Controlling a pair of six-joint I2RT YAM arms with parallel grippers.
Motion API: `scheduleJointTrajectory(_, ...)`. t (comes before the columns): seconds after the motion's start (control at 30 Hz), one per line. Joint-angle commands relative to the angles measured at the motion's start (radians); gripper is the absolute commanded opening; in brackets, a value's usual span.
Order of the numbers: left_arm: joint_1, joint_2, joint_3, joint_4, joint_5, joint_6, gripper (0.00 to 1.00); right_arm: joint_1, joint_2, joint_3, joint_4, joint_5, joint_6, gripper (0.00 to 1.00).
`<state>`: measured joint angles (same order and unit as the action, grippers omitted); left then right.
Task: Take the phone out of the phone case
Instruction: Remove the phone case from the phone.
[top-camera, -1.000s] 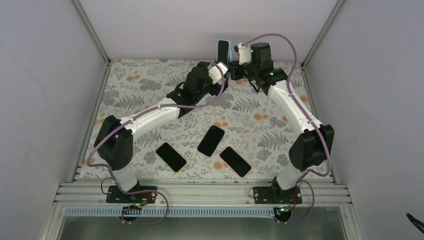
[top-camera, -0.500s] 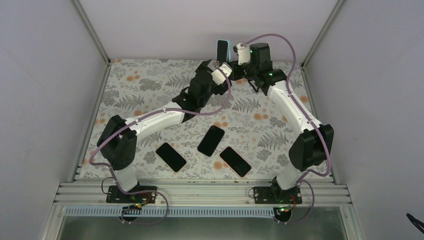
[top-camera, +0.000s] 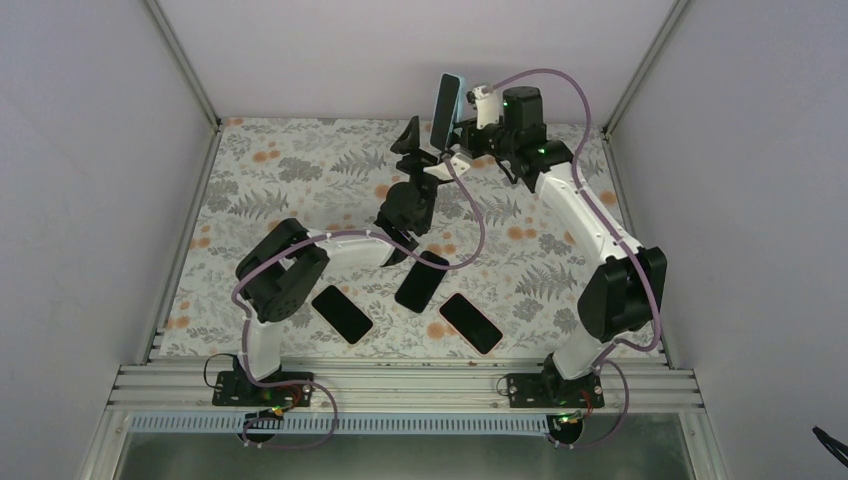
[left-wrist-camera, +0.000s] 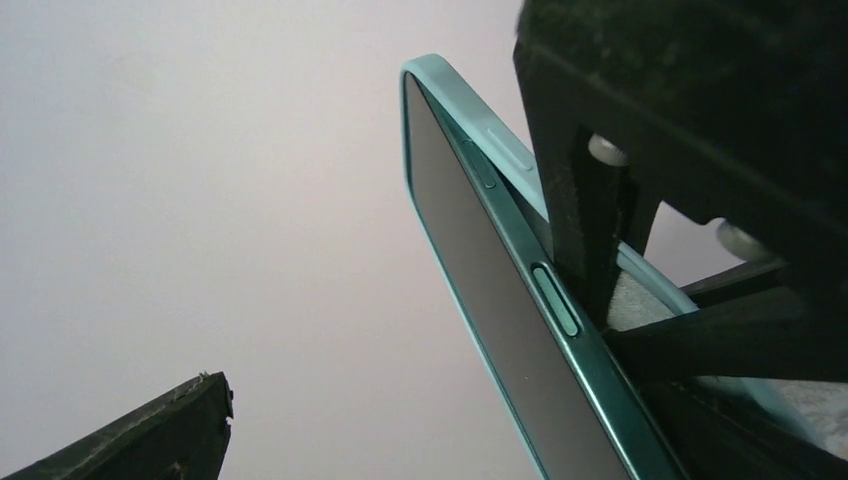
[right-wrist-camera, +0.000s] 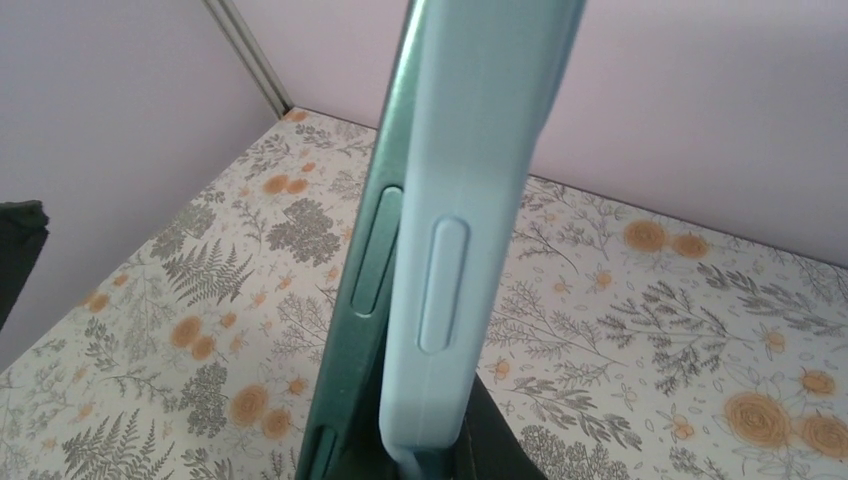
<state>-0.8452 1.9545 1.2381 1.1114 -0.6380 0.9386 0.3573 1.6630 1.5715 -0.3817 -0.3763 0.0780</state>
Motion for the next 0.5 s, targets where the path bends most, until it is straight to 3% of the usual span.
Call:
scheduleJointTrajectory(0.0,0.089,0.019,0.036,0.185,-0.17,0.118,1.0,0.025,-0.077,-0.043,-0.16,-0.245,-0.067,0.03)
scheduleJointTrajectory(0.1,0.095,0.031,0.05,0.189,-0.153,0.121,0.98,0.028,-0.077,-0.049,-0.203,-0.305,-0.101,0.03)
scheduleJointTrajectory(0.17,0.09,0.028,0.041,0.191,-0.128,0.116,0.92,0.032,-0.076,-0.052,-0.227,-0.345,-0.123,0.03)
scheduleJointTrajectory(0.37,0.051,0.042,0.045,0.204,-0.062,0.144,0.51,0.049,-0.066,-0.062,-0.264,-0.372,-0.157,0.03)
scheduleJointTrajectory(0.47,0.035,0.056,0.05,0.2,-0.042,0.149,0.38,0.049,-0.071,-0.066,-0.257,-0.361,-0.156,0.03)
